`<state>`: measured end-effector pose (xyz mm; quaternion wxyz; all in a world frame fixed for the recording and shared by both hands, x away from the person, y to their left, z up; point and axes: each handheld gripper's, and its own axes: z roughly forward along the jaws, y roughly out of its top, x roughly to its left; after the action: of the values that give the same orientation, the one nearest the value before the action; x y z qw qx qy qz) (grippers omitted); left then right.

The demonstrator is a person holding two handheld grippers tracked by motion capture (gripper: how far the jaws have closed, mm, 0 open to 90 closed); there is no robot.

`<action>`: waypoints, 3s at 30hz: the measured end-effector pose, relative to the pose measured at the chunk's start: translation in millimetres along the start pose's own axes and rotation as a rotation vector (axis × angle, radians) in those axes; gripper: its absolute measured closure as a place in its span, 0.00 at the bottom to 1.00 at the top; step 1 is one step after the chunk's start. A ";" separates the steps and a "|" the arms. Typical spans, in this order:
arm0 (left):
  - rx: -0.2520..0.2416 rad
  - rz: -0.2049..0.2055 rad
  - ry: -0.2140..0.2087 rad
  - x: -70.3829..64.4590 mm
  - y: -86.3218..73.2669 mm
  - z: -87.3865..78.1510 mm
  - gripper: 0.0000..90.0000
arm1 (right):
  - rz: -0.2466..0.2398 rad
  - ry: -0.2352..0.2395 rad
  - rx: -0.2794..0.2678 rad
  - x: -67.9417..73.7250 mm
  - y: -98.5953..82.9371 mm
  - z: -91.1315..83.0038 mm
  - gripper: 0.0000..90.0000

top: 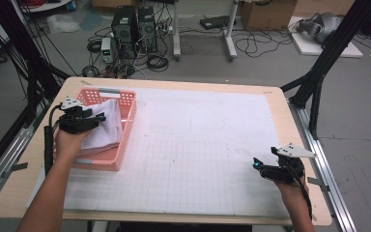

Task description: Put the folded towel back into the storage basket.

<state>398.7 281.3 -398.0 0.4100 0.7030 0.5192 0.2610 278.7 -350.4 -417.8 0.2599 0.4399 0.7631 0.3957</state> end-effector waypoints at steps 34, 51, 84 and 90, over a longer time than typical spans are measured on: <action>-0.372 -0.042 -0.176 -14.1 18.0 -44.7 0.23 | 0.002 -0.002 -0.016 -0.5 1.1 -2.5 0.21; -0.364 0.080 -0.425 -108.3 7.6 -41.8 0.23 | 0.036 -0.004 -0.076 1.2 0.3 -3.7 0.21; -0.289 0.170 -0.556 -196.7 -41.7 -12.8 0.25 | 0.019 -0.013 -0.076 7.8 -0.5 -5.1 0.21; -0.290 0.168 -0.553 -196.0 -41.9 -11.7 0.25 | 0.015 -0.014 -0.076 7.5 -0.5 -4.6 0.21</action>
<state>304.2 105.1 -415.8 0.6084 0.7220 0.2856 0.1643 271.5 -345.7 -416.1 0.2789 0.4381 0.7423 0.4234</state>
